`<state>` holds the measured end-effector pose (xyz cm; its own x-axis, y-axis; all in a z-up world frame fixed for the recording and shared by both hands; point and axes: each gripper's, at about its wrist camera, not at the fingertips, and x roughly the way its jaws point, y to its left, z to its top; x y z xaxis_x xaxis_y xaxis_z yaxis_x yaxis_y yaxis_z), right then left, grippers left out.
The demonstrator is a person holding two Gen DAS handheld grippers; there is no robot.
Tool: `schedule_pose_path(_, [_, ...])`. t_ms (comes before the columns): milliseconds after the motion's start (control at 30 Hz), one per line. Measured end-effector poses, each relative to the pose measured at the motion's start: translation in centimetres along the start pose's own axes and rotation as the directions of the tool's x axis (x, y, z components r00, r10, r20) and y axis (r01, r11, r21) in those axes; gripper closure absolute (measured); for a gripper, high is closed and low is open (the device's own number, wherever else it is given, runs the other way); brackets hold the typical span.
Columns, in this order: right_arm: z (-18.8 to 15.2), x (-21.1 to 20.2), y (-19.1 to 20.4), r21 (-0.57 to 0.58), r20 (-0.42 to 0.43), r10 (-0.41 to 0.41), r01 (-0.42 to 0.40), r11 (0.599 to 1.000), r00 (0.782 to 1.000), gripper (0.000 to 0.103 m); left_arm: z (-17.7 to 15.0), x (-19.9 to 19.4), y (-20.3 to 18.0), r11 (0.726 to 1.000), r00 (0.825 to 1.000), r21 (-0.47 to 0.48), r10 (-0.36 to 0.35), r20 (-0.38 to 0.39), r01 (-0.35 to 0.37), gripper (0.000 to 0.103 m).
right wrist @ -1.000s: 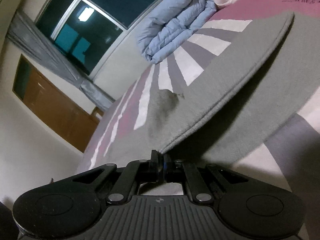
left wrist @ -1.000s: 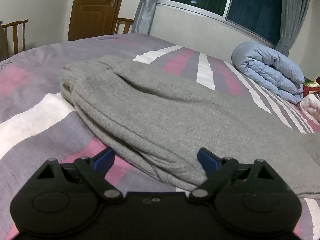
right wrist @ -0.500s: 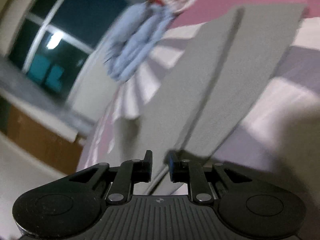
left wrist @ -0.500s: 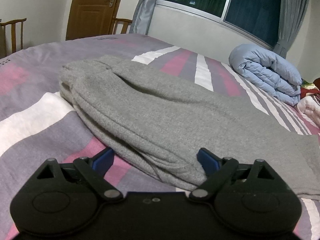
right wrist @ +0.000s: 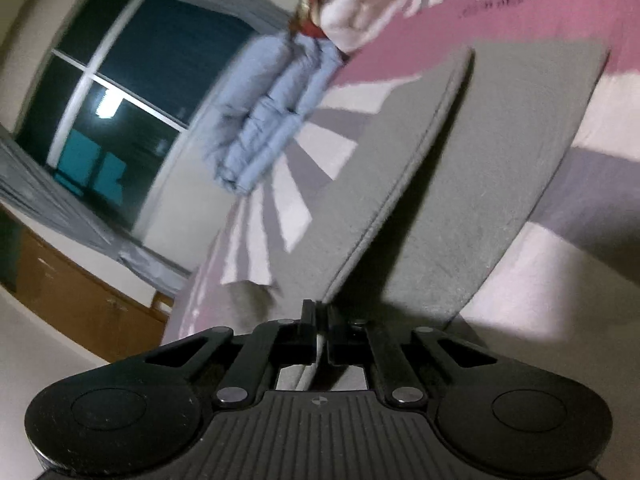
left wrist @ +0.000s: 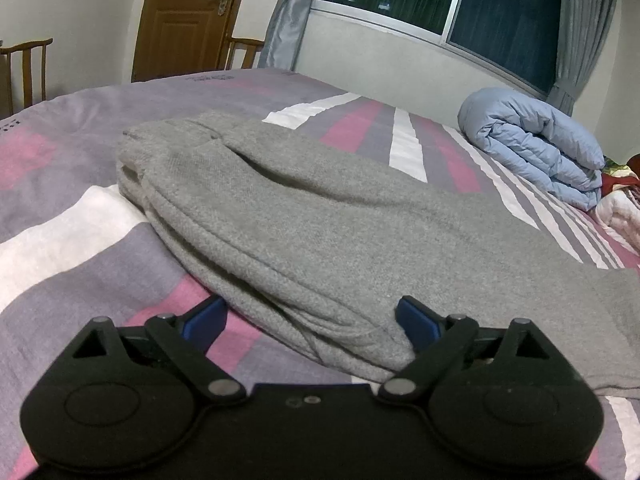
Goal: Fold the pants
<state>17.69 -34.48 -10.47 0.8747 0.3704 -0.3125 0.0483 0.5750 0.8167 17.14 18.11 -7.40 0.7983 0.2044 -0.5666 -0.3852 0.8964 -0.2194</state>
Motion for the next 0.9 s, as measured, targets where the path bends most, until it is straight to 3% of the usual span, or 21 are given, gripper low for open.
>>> schedule_pose_path(133, [-0.4, 0.3, -1.0, 0.026, -0.039, -0.083, 0.084, 0.996, 0.996, 0.102, 0.0, 0.0, 0.0, 1.0, 1.0, 0.0, 0.0, 0.001, 0.0, 0.017])
schedule_pose_path(233, [0.6, 0.0, -1.7, 0.093, 0.024, -0.054, 0.051, 0.994, 0.998, 0.101, 0.0, 0.0, 0.1, 1.0, 1.0, 0.002, 0.001, 0.002, -0.001, 0.017])
schedule_pose_path(267, [0.9, 0.0, -1.7, 0.094, 0.033, -0.073, 0.069, 0.993, 0.997, 0.094, 0.0, 0.0, 0.1, 1.0, 1.0, 0.001, 0.0, 0.002, 0.0, 0.017])
schedule_pose_path(300, [1.1, 0.3, -1.9, 0.105, 0.029, -0.075, 0.072, 0.992, 0.997, 0.061, -0.1, 0.0, 0.1, 1.0, 1.0, 0.001, 0.001, 0.002, -0.001, 0.017])
schedule_pose_path(333, [1.3, 0.6, -2.3, 0.122, 0.033, -0.05, 0.045, 0.991, 0.998, 0.046, -0.1, 0.0, 0.1, 1.0, 1.0, 0.002, 0.001, 0.002, -0.001, 0.017])
schedule_pose_path(400, [1.5, 1.1, -2.3, 0.124, 0.04, -0.035, 0.03, 0.992, 0.999, 0.04, 0.0, 0.0, 0.1, 1.0, 1.0, 0.001, 0.001, 0.002, -0.001, 0.017])
schedule_pose_path(533, [1.8, 2.9, -2.3, 0.11, -0.002, -0.017, 0.017, 0.994, 1.0, 0.044, -0.1, 0.0, 0.1, 1.0, 1.0, 0.002, 0.001, 0.001, -0.001, 0.017])
schedule_pose_path(600, [1.8, 4.3, -2.5, 0.121, -0.047, -0.001, 0.007, 0.993, 0.999, 0.067, -0.1, 0.1, 0.1, 1.0, 1.0, 0.003, 0.002, 0.001, -0.002, 0.017])
schedule_pose_path(633, [1.7, 4.8, -2.6, 0.121, -0.064, -0.003, 0.011, 0.993, 0.998, 0.072, -0.1, 0.1, 0.1, 1.0, 1.0, 0.002, 0.002, 0.001, -0.002, 0.017])
schedule_pose_path(700, [1.8, 5.7, -3.0, 0.117, -0.077, -0.026, 0.035, 0.993, 0.997, 0.097, -0.1, 0.0, 0.1, 1.0, 1.0, 0.002, 0.001, 0.001, -0.001, 0.017])
schedule_pose_path(900, [1.8, 2.6, -1.3, 0.035, -0.004, 0.017, -0.017, 0.999, 1.0, 0.098, -0.1, 0.0, 0.1, 1.0, 1.0, 0.002, 0.0, 0.002, 0.0, 0.017])
